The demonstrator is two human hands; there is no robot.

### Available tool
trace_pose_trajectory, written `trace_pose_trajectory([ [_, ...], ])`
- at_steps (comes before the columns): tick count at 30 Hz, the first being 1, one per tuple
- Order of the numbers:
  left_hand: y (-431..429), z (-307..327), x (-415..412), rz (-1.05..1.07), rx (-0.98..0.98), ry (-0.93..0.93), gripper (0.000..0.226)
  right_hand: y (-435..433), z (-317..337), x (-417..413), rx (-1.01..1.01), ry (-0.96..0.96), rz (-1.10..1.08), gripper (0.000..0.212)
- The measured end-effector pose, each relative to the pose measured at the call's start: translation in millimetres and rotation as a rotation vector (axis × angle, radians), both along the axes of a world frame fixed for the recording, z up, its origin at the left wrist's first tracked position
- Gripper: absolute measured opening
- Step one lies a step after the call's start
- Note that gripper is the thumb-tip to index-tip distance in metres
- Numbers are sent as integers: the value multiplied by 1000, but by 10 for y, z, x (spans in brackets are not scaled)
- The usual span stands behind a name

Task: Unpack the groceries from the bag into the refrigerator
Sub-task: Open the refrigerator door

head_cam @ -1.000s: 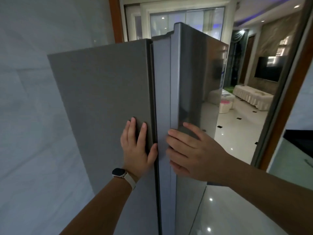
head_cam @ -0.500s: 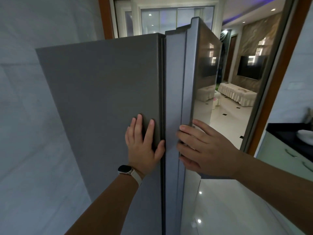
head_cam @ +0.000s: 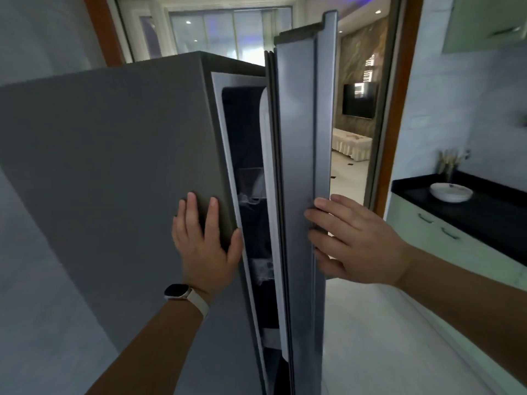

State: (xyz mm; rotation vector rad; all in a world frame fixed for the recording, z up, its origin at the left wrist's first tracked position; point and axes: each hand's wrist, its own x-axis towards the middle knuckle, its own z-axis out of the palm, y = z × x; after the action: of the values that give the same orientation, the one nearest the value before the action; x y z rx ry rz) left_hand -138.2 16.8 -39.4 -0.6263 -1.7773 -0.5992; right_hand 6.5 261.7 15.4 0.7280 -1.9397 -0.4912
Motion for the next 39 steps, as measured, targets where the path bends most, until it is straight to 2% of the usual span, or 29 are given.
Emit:
trace_pose_trajectory([
  [3, -10, 30, 93, -26, -27, -25, 67, 9, -42, 137, -52, 1, -81, 27],
  [8, 24, 106, 260, -129, -140, 57, 61, 34, -100, 335, -118, -4, -214, 27],
  [11, 67, 123, 355, -210, -144, 6, 65, 46, -121, 444, -168, 6, -271, 25],
  [15, 127, 141, 463, -315, -235, -2, 57, 67, -189, 588, -249, 17, -356, 25],
  [19, 268, 325, 532, -407, -273, -14, 53, 100, -285, 736, -395, -8, -514, 37],
  [23, 546, 575, 553, -489, -279, -22, 59, 150, -353, 849, -589, -78, -631, 58],
  [26, 829, 754, 523, -533, -366, -23, 62, 243, -396, 911, -670, -154, -725, 73],
  [33, 1539, 980, 446, -562, -657, -66, 71, 692, -467, 952, -823, -169, -738, 81],
  [39, 2153, 1055, 499, -626, -643, -35, 63, 1190, -515, 963, -837, -151, -678, 78],
])
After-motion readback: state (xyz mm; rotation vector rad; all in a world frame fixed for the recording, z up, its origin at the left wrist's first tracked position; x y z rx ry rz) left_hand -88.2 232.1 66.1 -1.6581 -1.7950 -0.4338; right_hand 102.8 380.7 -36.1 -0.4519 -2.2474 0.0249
